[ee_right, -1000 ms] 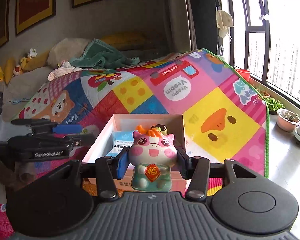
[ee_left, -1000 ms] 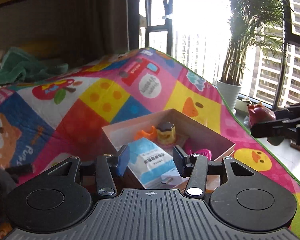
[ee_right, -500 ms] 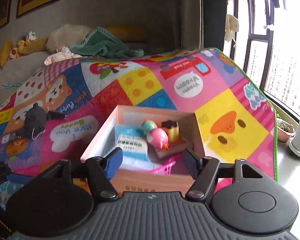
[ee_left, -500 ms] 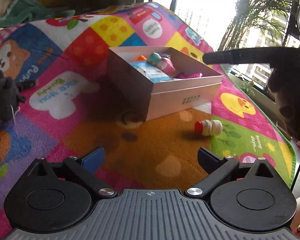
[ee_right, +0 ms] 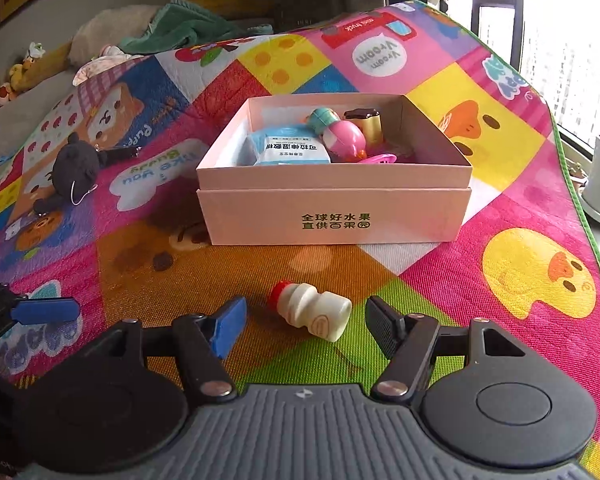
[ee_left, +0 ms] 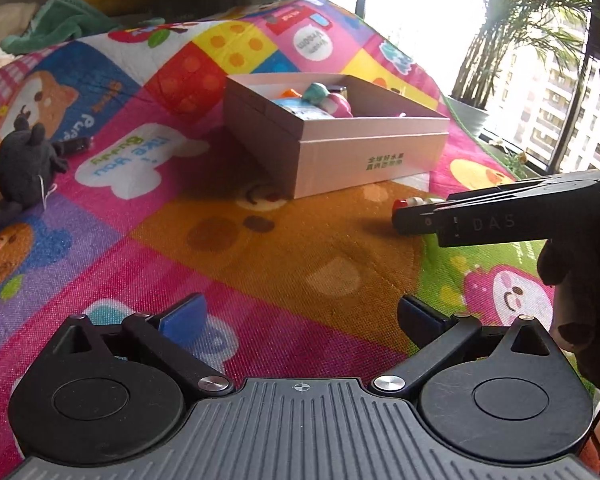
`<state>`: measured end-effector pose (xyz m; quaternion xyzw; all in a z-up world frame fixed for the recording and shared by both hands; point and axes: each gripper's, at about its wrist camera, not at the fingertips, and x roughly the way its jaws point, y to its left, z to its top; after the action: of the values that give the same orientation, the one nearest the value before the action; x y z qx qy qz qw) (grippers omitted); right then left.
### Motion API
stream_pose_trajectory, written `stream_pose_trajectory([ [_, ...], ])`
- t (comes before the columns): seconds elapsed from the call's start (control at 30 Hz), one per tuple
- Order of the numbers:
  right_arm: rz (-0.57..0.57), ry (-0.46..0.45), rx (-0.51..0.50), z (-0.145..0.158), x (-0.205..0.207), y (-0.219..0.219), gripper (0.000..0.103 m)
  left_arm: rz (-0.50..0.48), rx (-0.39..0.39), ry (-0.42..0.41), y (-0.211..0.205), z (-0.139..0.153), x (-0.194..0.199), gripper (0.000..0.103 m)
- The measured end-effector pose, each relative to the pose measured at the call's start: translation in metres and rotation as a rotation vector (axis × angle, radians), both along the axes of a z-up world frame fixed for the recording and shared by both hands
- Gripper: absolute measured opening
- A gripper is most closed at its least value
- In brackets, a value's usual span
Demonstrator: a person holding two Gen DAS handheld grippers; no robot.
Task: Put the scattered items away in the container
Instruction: 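Grasp the yogurt bottle with the right gripper beside the box, then carry the yogurt bottle over the pink box and release it with the right gripper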
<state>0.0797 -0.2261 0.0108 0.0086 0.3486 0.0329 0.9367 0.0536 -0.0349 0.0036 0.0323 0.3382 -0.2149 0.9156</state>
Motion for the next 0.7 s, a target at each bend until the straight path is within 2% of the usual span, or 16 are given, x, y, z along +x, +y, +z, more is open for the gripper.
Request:
stream_pose_trajectory([
  [0.03, -0.01, 0.004, -0.019, -0.002, 0.003, 0.002, 0.065, 0.0, 0.006, -0.002, -0.001, 0.0, 0.0, 0.103],
  [0.13, -0.016, 0.029, -0.046, -0.006, 0.008, 0.003, 0.047, 0.0, 0.005, -0.002, 0.0, 0.0, 0.0, 0.103],
  [0.3, 0.026, 0.038, -0.05, 0.003, -0.007, -0.003, 0.047, -0.001, -0.007, -0.001, 0.001, -0.001, 0.0, 0.103],
  [0.47, 0.1, 0.049, -0.018, 0.039, -0.022, -0.016, 0.047, -0.002, -0.012, 0.001, 0.002, -0.001, 0.0, 0.103],
  [0.57, 0.082, -0.022, -0.03, 0.072, -0.017, -0.027, 0.047, -0.003, -0.023, 0.003, 0.003, -0.002, 0.001, 0.103],
  [0.7, 0.037, -0.181, -0.097, 0.114, 0.006, -0.036, 0.047, -0.003, -0.032, 0.005, 0.005, -0.002, 0.002, 0.103],
])
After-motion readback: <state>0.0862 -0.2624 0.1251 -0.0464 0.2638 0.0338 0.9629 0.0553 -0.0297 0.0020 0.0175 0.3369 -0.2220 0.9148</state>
